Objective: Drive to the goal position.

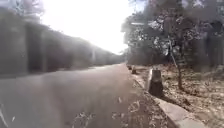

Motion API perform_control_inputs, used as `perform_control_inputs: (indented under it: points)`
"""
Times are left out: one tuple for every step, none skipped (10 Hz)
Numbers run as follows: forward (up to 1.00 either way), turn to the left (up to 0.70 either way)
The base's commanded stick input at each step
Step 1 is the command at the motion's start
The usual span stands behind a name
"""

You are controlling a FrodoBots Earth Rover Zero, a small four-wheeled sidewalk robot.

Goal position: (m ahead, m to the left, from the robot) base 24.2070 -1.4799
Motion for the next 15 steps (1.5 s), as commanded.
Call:
perform_control_inputs:
  points:
    - [1.00, 0.23]
    - [1.00, 0.20]
    - [1.00, 0.09]
    - [1.00, 0.00]
    - [1.00, 0.00]
    - [1.00, 0.00]
    - [1.00, 0.00]
    - [1.00, 0.00]
    - [1.00, 0.00]
    - [1.00, 0.00]
    - [1.00, 0.00]
    - [1.00, 0.00]
    - [1.00, 0.00]
    - [1.00, 0.00]
    - [1.00, 0.00]
